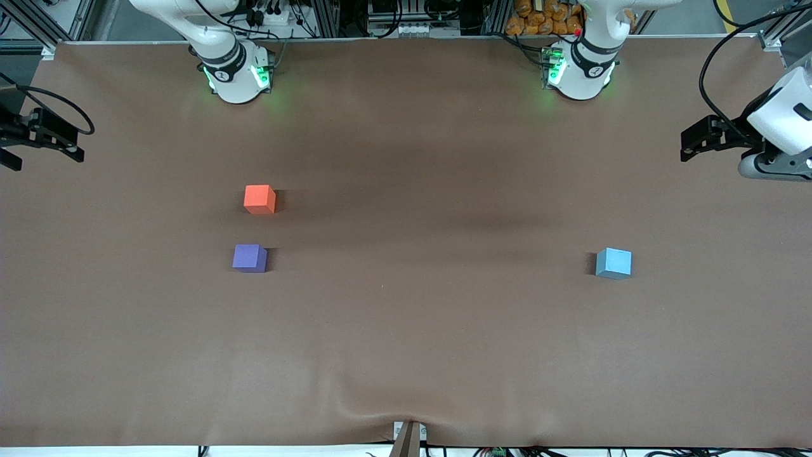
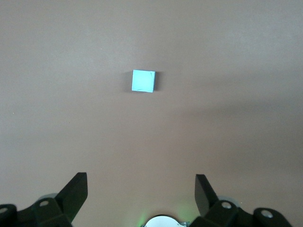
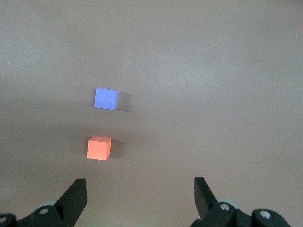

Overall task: Place blue block between orange and purple blocks
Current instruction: 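Reach the left gripper down to the light-blue cube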

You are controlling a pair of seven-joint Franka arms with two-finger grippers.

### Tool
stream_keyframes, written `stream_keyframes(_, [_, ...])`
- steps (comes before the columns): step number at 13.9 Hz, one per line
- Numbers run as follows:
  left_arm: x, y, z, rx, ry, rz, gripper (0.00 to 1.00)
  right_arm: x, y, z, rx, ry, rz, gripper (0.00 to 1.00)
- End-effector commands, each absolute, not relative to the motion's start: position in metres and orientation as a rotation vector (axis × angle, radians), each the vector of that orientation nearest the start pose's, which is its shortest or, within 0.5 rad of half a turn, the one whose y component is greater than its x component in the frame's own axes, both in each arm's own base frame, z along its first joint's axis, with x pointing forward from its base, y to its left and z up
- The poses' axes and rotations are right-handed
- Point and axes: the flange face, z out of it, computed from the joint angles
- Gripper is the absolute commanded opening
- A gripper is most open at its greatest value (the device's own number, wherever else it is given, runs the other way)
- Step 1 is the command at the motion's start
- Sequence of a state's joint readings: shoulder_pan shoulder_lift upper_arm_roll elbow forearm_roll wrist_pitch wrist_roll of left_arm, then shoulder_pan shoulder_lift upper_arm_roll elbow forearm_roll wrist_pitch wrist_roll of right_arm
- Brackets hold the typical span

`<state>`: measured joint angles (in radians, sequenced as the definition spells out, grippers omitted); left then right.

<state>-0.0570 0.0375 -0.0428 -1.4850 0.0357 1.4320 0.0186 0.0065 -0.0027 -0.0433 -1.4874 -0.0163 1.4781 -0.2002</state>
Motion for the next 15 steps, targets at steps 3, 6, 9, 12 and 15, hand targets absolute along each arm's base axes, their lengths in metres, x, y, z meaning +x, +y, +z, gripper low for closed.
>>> stream_keyframes(3, [0.551,-0.045,0.635,-3.104,0.174,0.156,1.00,0.534,-0.022,0.660,-3.155,-0.234,0.006,1.00])
stream_keyframes(6, [0.564,-0.042,0.617,-3.099,0.160,0.179,1.00,0.534,-0.022,0.660,-3.154,-0.234,0.006,1.00])
stream_keyframes(9, [0.590,-0.024,0.567,-3.099,0.118,0.271,1.00,0.534,-0.022,0.660,-3.154,-0.232,0.006,1.00])
stream_keyframes(12, [0.624,-0.028,0.487,-3.086,0.132,0.375,1.00,0.534,-0.022,0.660,-3.151,-0.232,0.006,1.00])
stream_keyframes(15, [0.647,-0.026,0.430,-3.090,0.134,0.362,1.00,0.535,-0.022,0.659,-3.148,-0.230,0.003,1.00])
